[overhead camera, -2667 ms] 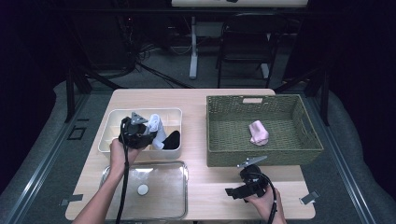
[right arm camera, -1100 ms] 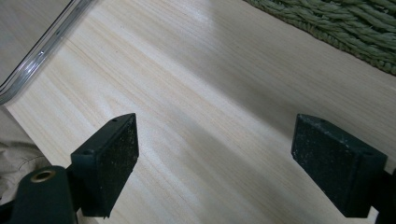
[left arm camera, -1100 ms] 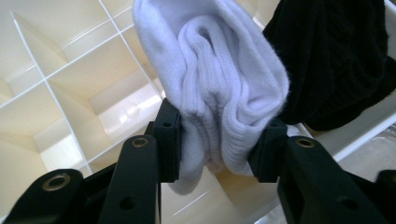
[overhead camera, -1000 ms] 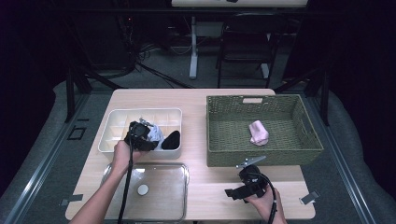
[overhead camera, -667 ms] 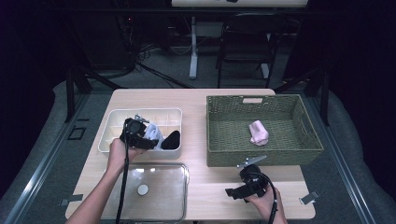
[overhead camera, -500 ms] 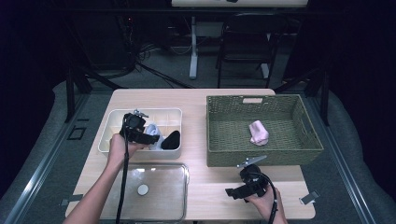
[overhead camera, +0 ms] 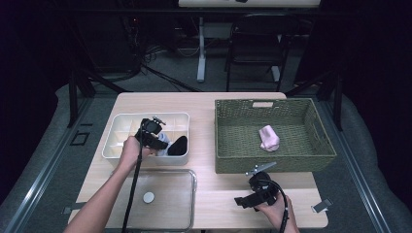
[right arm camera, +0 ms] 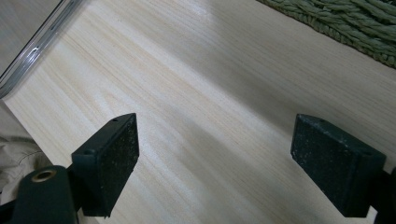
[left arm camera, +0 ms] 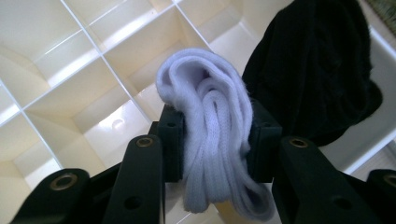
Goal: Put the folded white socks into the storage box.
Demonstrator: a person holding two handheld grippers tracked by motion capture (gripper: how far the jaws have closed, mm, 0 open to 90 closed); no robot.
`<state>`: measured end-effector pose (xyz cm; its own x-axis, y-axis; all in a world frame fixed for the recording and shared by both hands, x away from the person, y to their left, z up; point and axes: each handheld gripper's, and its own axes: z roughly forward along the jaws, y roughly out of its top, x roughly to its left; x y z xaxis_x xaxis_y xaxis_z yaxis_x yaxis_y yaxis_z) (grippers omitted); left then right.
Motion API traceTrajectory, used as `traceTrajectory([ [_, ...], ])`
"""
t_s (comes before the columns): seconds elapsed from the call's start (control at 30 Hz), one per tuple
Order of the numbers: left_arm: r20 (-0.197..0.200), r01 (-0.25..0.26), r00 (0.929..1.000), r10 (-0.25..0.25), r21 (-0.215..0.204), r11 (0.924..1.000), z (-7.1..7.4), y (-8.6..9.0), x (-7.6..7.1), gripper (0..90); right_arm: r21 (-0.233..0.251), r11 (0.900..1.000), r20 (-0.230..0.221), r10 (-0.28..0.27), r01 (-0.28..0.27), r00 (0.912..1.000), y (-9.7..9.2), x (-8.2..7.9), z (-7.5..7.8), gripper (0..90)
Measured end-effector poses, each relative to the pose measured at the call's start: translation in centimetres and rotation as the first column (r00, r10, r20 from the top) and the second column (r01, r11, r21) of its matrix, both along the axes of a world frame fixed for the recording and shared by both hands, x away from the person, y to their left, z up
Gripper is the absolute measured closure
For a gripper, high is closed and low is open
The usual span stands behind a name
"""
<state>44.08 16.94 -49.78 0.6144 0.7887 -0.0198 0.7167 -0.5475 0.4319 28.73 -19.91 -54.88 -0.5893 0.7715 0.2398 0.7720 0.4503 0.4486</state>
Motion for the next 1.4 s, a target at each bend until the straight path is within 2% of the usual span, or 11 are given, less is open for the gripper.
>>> traceTrajectory([
  [0.33, -0.066, 0.018, 0.9977, -0.015, 0.047, 0.9987, -0.5, -0.7, 0.3, 67.9, -0.002, 0.9999, 0.004, 0.013, -0.013, 0.9999, 0.3, -0.1, 0.0, 14.8],
  [0.4, -0.053, 0.036, 0.9981, -0.032, 0.074, 0.9966, -0.7, -1.0, -0.1, 68.1, 0.004, 1.0, 0.005, 0.005, -0.005, 1.0, 0.4, -0.2, 0.0, 14.8],
  [0.6, -0.085, 0.04, 0.9958, -0.035, 0.049, 0.998, -0.9, -0.7, 0.0, 68.7, -0.004, 0.9998, -0.009, 0.02, -0.02, 0.9998, 0.3, 0.0, -0.1, 14.8],
  [0.67, -0.127, 0.049, 0.9909, -0.045, 0.031, 0.9983, -1.3, -0.7, 0.2, 69.1, -0.005, 0.9999, -0.002, 0.01, -0.01, 0.9999, 0.4, -0.1, -0.1, 14.8],
  [0.77, -0.15, 0.051, 0.9874, -0.048, 0.013, 0.9986, -1.8, -0.6, 0.5, 69.7, -0.001, 0.9998, -0.004, 0.019, -0.019, 0.9998, 0.4, -0.1, -0.1, 14.8],
  [0.8, -0.148, 0.05, 0.9878, -0.047, 0.015, 0.9986, -1.9, -0.6, 0.5, 69.7, -0.019, 0.9995, -0.007, 0.026, -0.026, 0.9996, 0.3, -0.1, 0.0, 14.8],
  [1.0, -0.145, 0.075, 0.9869, -0.07, 0.028, 0.9968, -1.8, -0.7, 0.6, 69.1, 0.003, 0.9999, -0.012, 0.011, -0.011, 0.9999, 0.2, 0.1, 0.0, 14.8],
  [1.1, -0.133, 0.075, 0.9884, -0.074, 0.002, 0.9972, -0.8, -0.4, 0.3, 63.8, 0.0, 0.9999, -0.007, 0.017, -0.017, 0.9998, 0.1, 0.0, 0.0, 14.8],
  [1.23, -0.066, 0.038, 0.997, -0.04, -0.033, 0.9987, 1.4, 0.5, -0.1, 38.5, 0.021, 0.9998, -0.003, 0.003, -0.003, 1.0, -0.2, 0.0, 0.1, 14.8],
  [1.3, -0.018, 0.02, 0.9996, -0.021, -0.044, 0.9988, 2.8, 1.2, -0.4, 34.9, 0.012, 0.9999, 0.001, 0.002, -0.002, 1.0, -0.3, 0.1, 0.1, 14.8],
  [1.4, 0.001, 0.002, 1.0, -0.002, -0.029, 0.9996, 3.3, 1.6, -0.4, 33.8, 0.017, 0.9998, -0.002, -0.002, 0.002, 1.0, -0.1, 0.0, 0.1, 14.8],
])
